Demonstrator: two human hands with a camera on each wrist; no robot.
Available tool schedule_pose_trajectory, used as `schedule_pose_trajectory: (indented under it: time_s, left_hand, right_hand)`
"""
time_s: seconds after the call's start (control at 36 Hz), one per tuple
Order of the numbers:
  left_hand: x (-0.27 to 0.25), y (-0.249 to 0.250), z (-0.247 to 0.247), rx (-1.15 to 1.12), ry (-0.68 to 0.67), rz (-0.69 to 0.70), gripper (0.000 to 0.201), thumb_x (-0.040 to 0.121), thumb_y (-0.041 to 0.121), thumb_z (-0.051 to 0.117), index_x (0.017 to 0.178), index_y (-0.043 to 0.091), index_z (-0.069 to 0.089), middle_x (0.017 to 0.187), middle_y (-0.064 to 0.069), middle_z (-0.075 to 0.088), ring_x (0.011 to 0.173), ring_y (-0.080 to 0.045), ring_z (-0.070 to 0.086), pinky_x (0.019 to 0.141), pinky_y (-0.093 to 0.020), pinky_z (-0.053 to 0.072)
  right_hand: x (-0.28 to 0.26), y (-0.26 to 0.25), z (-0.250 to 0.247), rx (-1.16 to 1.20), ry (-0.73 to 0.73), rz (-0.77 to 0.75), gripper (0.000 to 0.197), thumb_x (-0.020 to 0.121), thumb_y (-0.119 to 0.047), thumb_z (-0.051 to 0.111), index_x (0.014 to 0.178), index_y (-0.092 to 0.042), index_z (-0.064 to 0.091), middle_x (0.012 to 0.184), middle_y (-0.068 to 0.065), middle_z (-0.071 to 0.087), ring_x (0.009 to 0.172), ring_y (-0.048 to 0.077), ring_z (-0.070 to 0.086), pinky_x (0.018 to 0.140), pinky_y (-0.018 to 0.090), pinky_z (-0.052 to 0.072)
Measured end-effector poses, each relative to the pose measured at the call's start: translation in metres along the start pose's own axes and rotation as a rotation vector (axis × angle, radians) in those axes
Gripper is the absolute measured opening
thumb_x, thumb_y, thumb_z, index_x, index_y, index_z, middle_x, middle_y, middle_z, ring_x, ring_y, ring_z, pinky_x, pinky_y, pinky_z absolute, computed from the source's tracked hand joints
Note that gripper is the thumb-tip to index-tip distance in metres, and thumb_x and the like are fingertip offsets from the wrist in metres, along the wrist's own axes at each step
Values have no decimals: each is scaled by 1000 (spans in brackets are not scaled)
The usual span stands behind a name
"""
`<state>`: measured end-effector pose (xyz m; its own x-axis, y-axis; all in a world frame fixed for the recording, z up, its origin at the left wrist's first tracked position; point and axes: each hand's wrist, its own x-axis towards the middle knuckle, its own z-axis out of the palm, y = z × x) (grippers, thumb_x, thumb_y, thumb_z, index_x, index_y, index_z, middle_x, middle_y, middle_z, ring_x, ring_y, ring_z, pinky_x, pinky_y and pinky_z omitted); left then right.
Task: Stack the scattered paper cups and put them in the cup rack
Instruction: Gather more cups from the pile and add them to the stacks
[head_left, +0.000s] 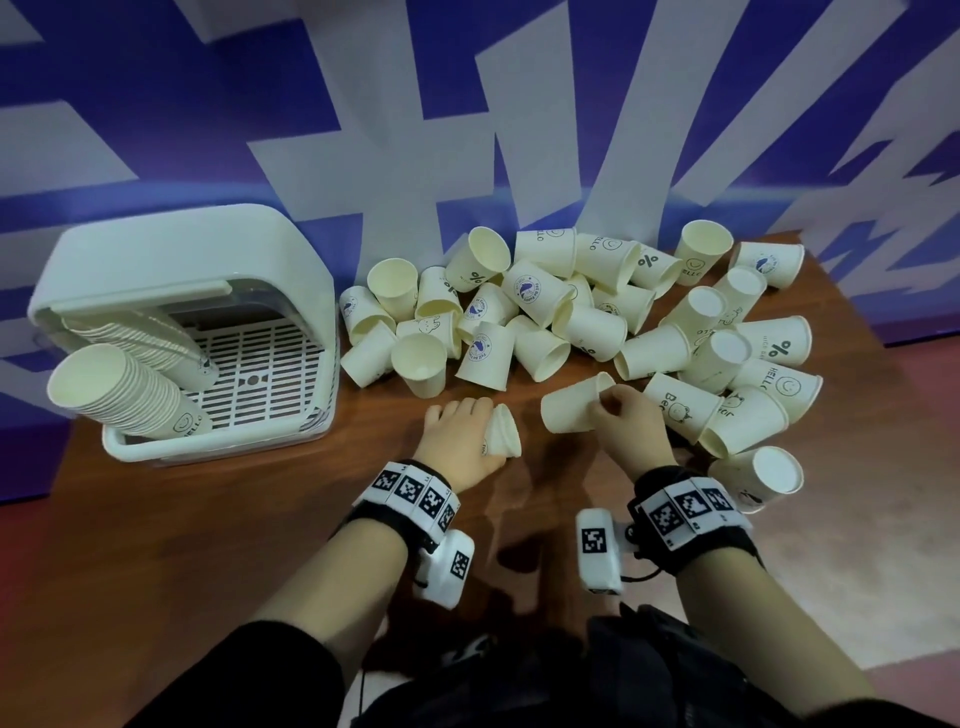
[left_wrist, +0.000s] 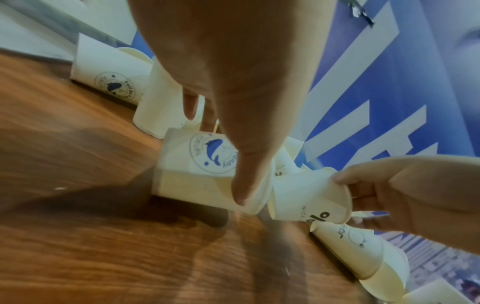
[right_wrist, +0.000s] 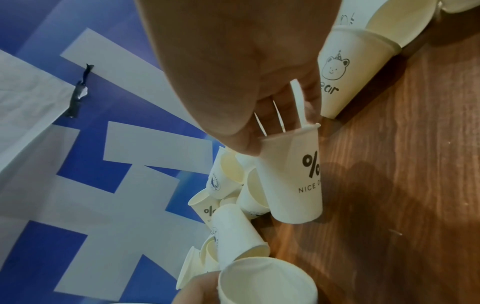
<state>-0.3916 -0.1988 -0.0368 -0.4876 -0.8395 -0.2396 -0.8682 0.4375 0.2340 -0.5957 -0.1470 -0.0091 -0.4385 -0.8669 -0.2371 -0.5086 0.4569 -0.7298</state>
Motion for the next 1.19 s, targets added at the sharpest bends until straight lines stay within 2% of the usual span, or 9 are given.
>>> schedule_pose_trajectory:
  time_s: [0.14,0.22,0.42,0.56,0.75,0.83,0.94,1.08,1.19]
  left_hand:
    - [-11,-5,-7,-139,21,-69,68,82,52,61,137,19,37,131,0,48,123,-21,43,103,-38,25]
    - [-19,-11,-13,-227,31,-93,70,82,53,62,138,19,37,134,0,47,126,-20,41,105,-38,24]
    - [-41,-28,-36,-427,71,-124,71,82,48,66,140,20,38,137,-1,47,128,-21,43,109,-38,28]
    - [-55,-53,-57,-516,168,-132,69,79,48,69,137,24,41,135,-1,50,125,-20,46,106,-45,35]
    - [-81,-98,-81,-623,267,-191,73,74,55,70,134,23,46,130,-1,55,116,-21,52,98,-45,45]
    - [-93,-119,-93,-659,310,-224,72,73,51,73,134,22,48,129,-1,56,116,-20,52,100,-43,43]
    - [-111,-144,-111,-690,412,-245,64,76,41,76,131,22,51,126,3,57,114,-15,53,96,-32,42]
    - [-131,-175,-129,-726,523,-275,63,76,38,77,131,22,50,127,5,56,114,-9,50,93,-26,40]
    - [-143,-196,-139,-751,568,-294,65,77,38,77,133,22,48,127,6,55,111,-4,45,90,-22,34]
  right_hand:
    - [-9,-11,3,47,36,-23,11,87,-18,52,88,-9,60,81,1,60,82,21,56,78,38,46]
    - [-14,-17,7,50,48,-57,6,87,-18,53,85,-14,58,73,-8,52,78,17,51,72,31,40]
    - [-25,-46,22,136,95,-118,16,86,-18,54,94,-11,66,76,-6,57,74,11,52,64,23,38]
    - [-36,-82,37,227,125,-190,21,88,-18,55,100,-5,67,73,-9,55,75,11,52,69,25,39]
    - [-60,-135,60,278,137,-328,25,92,-17,52,111,-7,66,93,-3,63,83,6,55,66,6,39]
    - [-69,-159,69,272,138,-373,27,93,-17,49,113,-9,66,100,0,66,93,12,59,80,23,46]
    - [-79,-190,83,235,150,-462,24,91,-12,46,103,-7,67,92,6,68,89,22,60,81,40,50]
    - [-96,-228,107,227,167,-561,22,90,-10,47,98,-8,68,89,7,67,83,22,59,78,44,49]
    - [-105,-249,127,217,179,-667,20,89,-8,49,93,-8,68,86,6,67,77,12,52,73,35,45]
